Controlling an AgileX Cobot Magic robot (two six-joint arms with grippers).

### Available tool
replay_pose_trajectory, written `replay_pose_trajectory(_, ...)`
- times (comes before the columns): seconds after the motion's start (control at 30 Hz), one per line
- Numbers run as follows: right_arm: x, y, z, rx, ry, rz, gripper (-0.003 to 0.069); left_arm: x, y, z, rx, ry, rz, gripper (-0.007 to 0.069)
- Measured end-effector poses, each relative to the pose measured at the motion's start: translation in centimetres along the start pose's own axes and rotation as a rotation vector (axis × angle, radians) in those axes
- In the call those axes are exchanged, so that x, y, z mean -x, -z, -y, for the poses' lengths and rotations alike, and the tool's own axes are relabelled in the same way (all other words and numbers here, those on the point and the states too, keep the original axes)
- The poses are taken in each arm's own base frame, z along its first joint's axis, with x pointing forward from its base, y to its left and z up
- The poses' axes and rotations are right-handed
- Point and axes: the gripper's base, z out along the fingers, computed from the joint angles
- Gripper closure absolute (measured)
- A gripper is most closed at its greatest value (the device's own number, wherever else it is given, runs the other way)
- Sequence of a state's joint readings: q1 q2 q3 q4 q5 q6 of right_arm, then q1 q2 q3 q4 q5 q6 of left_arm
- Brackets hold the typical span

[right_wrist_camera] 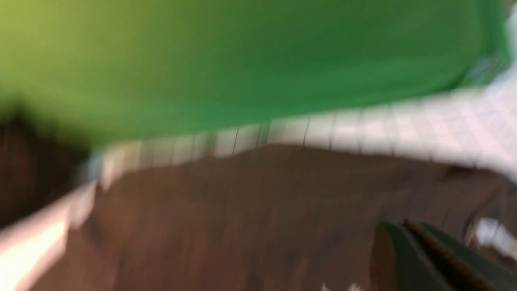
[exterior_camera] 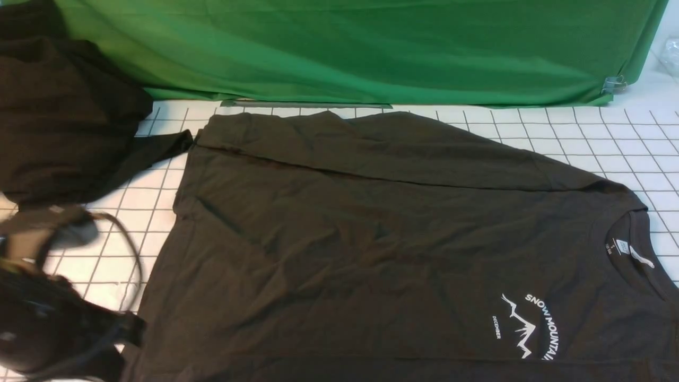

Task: Fold a long-sleeved shirt over a white checkered tablecloth.
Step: 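Grasp the left edge of the dark T-shirt lying flat on the table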

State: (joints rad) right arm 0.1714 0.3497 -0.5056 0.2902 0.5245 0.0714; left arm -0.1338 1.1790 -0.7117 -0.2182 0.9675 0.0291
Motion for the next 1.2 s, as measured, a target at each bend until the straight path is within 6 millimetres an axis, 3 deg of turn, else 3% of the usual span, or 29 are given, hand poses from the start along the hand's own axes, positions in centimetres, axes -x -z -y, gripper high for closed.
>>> replay_pose_trajectory(0.13,1.6,-3.5,-1.6,0.048,0.146,-0.368,0.0652,-0.2,-2.2,2.6,0.078,-0.100,-0.082,0.0629)
replay_pose_trajectory(0.3,0.5,-6.6,-2.3,0.095,0.234,-0.609,0.0652,0.3,-3.7,3.2,0.176,-0.139,-0.071,0.0623)
replay_pose_trajectory(0.43,0.0,-7.3,-2.7,0.118,0.255,-0.646,0.0652,1.0,-4.4,3.3,0.186,-0.158,-0.023,0.0578)
replay_pose_trajectory(0.73,0.4,-7.5,-3.1,0.143,0.279,-0.593,0.0648,2.4,-7.8,3.2,0.208,-0.112,-0.017,0.0220)
replay_pose_trajectory(0.83,0.4,-7.5,-3.1,0.146,0.286,-0.593,0.0648,2.4,-8.8,3.2,0.216,-0.092,-0.044,0.0155)
replay_pose_trajectory(1.07,0.4,-7.5,-3.1,0.147,0.290,-0.591,0.0648,2.5,-9.5,3.1,0.225,-0.067,-0.068,0.0127)
replay_pose_trajectory(1.2,0.4,-7.5,-3.1,0.147,0.290,-0.590,0.0644,2.5,-9.5,3.2,0.221,-0.054,-0.072,0.0178)
